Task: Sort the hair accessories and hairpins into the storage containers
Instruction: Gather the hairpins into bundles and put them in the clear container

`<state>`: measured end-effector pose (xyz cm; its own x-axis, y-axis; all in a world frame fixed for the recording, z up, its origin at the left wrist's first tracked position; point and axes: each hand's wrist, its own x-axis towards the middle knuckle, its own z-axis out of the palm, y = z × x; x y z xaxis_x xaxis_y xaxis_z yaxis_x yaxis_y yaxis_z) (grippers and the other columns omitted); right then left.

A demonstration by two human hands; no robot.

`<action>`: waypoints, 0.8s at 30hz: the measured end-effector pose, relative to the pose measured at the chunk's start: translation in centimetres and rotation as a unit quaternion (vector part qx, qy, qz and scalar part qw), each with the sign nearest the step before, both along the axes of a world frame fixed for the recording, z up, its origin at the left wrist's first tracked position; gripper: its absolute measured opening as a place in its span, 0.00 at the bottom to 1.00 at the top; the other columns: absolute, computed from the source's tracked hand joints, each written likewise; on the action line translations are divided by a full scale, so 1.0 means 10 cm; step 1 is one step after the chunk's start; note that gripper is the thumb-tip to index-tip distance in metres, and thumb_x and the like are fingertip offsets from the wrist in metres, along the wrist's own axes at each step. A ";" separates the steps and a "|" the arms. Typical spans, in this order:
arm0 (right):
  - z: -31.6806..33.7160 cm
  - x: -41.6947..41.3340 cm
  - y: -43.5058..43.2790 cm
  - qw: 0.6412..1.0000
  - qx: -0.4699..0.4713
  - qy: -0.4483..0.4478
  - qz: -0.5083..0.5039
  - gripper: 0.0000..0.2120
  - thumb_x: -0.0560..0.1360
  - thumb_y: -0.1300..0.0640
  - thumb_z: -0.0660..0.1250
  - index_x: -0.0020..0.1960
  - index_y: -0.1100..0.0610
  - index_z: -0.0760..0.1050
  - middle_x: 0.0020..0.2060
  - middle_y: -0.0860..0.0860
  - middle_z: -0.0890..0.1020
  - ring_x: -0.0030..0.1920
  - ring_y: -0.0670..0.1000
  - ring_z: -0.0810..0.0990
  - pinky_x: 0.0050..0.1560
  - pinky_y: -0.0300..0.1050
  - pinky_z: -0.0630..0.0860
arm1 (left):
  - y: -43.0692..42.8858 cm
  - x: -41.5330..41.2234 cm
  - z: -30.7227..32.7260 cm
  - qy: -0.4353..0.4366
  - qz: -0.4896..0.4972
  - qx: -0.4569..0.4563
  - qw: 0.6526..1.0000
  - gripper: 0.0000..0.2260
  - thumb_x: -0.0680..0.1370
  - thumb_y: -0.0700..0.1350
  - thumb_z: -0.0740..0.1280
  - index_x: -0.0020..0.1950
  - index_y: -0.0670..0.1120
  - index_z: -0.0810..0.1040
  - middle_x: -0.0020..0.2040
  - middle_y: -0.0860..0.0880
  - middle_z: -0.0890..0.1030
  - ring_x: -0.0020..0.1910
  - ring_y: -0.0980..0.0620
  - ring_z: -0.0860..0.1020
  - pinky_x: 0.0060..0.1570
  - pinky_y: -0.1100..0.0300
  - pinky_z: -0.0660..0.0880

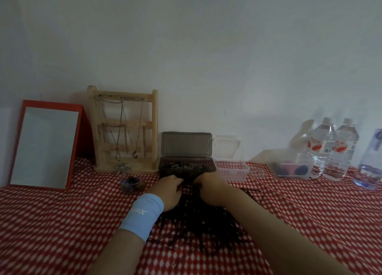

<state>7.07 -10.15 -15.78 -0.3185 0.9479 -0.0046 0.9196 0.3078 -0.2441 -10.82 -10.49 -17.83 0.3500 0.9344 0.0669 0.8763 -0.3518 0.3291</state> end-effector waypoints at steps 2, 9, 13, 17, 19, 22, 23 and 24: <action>0.02 0.00 0.00 1.000 -0.005 0.008 0.003 0.19 0.75 0.65 0.63 0.63 0.56 0.80 0.59 0.56 0.81 0.60 0.57 0.79 0.57 0.44 0.74 | 0.00 0.00 0.00 0.004 -0.013 -0.006 1.000 0.22 0.82 0.45 0.57 0.77 0.49 0.62 0.74 0.48 0.66 0.71 0.49 0.66 0.70 0.58 0.64; 0.04 0.00 0.01 1.000 0.005 -0.008 0.004 0.17 0.75 0.66 0.63 0.61 0.57 0.81 0.57 0.57 0.83 0.57 0.57 0.80 0.58 0.47 0.76 | 0.02 0.05 -0.04 0.063 -0.031 -0.009 0.997 0.22 0.82 0.45 0.55 0.77 0.51 0.62 0.74 0.49 0.63 0.71 0.47 0.60 0.71 0.53 0.62; 0.10 0.02 0.00 0.999 0.013 0.000 0.034 0.21 0.73 0.69 0.64 0.58 0.51 0.84 0.56 0.51 0.84 0.55 0.53 0.81 0.58 0.44 0.77 | 0.04 0.01 -0.05 0.005 -0.012 0.007 1.000 0.18 0.80 0.43 0.58 0.70 0.49 0.71 0.68 0.49 0.66 0.67 0.48 0.63 0.68 0.58 0.63; 0.19 0.10 0.07 0.998 0.008 0.038 0.045 0.22 0.73 0.70 0.63 0.59 0.51 0.84 0.55 0.49 0.85 0.54 0.50 0.82 0.58 0.40 0.75 | 0.06 -0.04 -0.01 -0.028 -0.017 -0.001 0.999 0.18 0.80 0.44 0.59 0.71 0.51 0.70 0.69 0.50 0.68 0.68 0.49 0.65 0.70 0.53 0.64; 0.25 0.14 0.12 0.998 0.033 0.050 0.022 0.24 0.74 0.71 0.62 0.61 0.52 0.82 0.58 0.49 0.84 0.57 0.50 0.81 0.61 0.41 0.75 | 0.07 -0.05 -0.01 -0.009 -0.030 -0.035 0.999 0.19 0.82 0.45 0.58 0.73 0.51 0.69 0.71 0.50 0.68 0.70 0.49 0.65 0.71 0.53 0.63; 0.32 0.17 0.20 0.998 0.055 0.036 0.013 0.23 0.75 0.71 0.62 0.62 0.52 0.82 0.60 0.49 0.83 0.60 0.50 0.80 0.59 0.36 0.72 | 0.12 -0.06 0.02 -0.027 -0.007 -0.033 0.999 0.20 0.82 0.46 0.57 0.75 0.51 0.66 0.72 0.50 0.68 0.71 0.49 0.65 0.71 0.56 0.62; 0.34 0.17 0.22 0.998 0.054 0.030 0.017 0.23 0.76 0.71 0.61 0.63 0.52 0.82 0.61 0.49 0.82 0.61 0.50 0.79 0.58 0.35 0.70 | 0.14 -0.07 0.05 -0.033 0.000 -0.033 0.999 0.21 0.83 0.45 0.57 0.76 0.50 0.64 0.73 0.49 0.67 0.72 0.49 0.65 0.71 0.56 0.62; 0.36 0.16 0.23 0.998 0.052 0.026 0.021 0.24 0.76 0.71 0.61 0.64 0.52 0.81 0.62 0.50 0.82 0.62 0.51 0.79 0.58 0.35 0.69 | 0.17 -0.07 0.08 -0.034 0.003 -0.036 0.999 0.22 0.83 0.45 0.57 0.77 0.50 0.62 0.74 0.49 0.66 0.72 0.49 0.64 0.72 0.56 0.61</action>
